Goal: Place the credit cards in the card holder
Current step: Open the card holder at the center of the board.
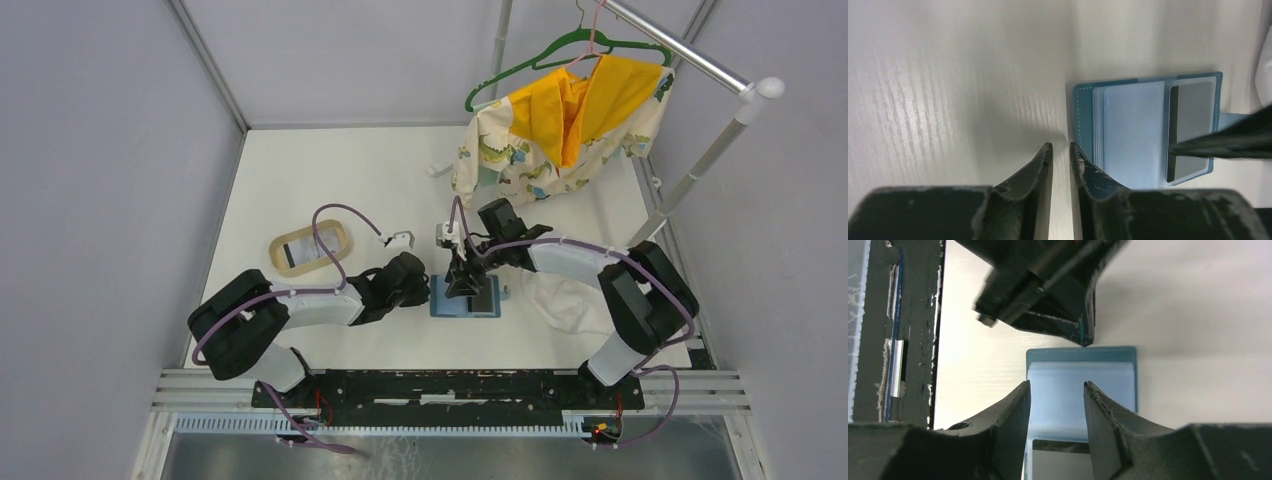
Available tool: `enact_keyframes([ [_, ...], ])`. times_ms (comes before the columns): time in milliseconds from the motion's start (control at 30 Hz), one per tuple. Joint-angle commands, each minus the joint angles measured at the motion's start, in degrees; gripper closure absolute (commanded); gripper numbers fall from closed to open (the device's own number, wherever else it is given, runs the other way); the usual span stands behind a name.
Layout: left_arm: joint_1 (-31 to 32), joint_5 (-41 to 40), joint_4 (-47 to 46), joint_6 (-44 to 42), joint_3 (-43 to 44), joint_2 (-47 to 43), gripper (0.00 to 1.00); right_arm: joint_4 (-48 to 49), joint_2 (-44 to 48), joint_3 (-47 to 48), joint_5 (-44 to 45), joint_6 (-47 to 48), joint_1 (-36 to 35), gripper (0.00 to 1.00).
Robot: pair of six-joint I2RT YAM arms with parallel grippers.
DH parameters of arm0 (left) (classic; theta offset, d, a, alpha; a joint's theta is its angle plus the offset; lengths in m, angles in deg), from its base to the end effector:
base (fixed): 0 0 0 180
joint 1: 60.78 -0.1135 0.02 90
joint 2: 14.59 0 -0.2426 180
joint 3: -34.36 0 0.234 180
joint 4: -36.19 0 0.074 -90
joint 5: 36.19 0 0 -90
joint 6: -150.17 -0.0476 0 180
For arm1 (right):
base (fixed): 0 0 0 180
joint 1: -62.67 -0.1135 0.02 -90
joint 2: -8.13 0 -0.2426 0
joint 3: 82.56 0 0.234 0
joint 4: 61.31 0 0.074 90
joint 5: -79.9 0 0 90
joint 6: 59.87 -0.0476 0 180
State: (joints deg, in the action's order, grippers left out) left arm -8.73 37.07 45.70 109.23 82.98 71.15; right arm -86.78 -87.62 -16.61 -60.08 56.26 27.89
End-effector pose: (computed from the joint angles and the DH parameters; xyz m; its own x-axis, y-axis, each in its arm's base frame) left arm 0.1773 -0.2050 0.1273 -0.7715 -0.1871 -0.6081 0.0774 0.9211 -0.3815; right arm 0.2313 0.2050 0.1526 -0.2867 -0.5439 -0.7887 -0.9483 0.0443 0.3142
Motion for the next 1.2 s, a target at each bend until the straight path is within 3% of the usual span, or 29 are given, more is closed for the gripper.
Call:
enact_keyframes([
  [0, 0.05, 3.84, -0.69, 0.40, -2.16, -1.50, 0.76, -2.16, 10.50, -0.03, 0.90, 12.36, -0.34, 0.56],
  [167, 0.98, 4.50, -0.98, 0.89, -2.35, -2.24, 0.81, -5.79, 14.24, -3.78, 5.18, 27.05, -0.35, 0.86],
  [300, 2.18, 4.42, -0.98, 1.38, -2.95, -3.53, 0.82, -5.70, 14.61, -7.75, 7.37, 35.08, -0.33, 1.00],
  [533, 2.70, 2.59, 1.74, -0.94, -2.70, -7.83, 0.83, -4.69, 8.22, -7.50, 11.11, 32.92, -1.10, 1.00],
  [767, 2.62, -11.39, 13.91, -6.78, -0.37, -18.80, 0.80, -6.98, 11.28, -3.43, 14.55, 30.18, -1.15, 0.95],
  [867, 1.61, -21.37, 19.53, -9.61, 2.50, -21.32, 0.65, -9.15, 14.36, -0.55, 14.95, 29.88, -0.61, 0.88],
  [933, -1.11, -24.50, 22.62, -10.32, 4.02, -22.10, 0.53, -10.52, 15.96, 1.09, 14.98, 29.02, -0.59, 0.78],
  [1033, -10.55, -19.91, 21.71, -12.45, 3.60, -24.40, 0.42, -12.89, 17.05, 3.16, 12.43, 26.97, -0.61, 0.66],
  [1167, -23.39, -12.09, 17.99, -14.40, 2.47, -27.51, 0.26, -12.53, 17.02, 2.97, 10.68, 24.70, -0.60, 0.62],
])
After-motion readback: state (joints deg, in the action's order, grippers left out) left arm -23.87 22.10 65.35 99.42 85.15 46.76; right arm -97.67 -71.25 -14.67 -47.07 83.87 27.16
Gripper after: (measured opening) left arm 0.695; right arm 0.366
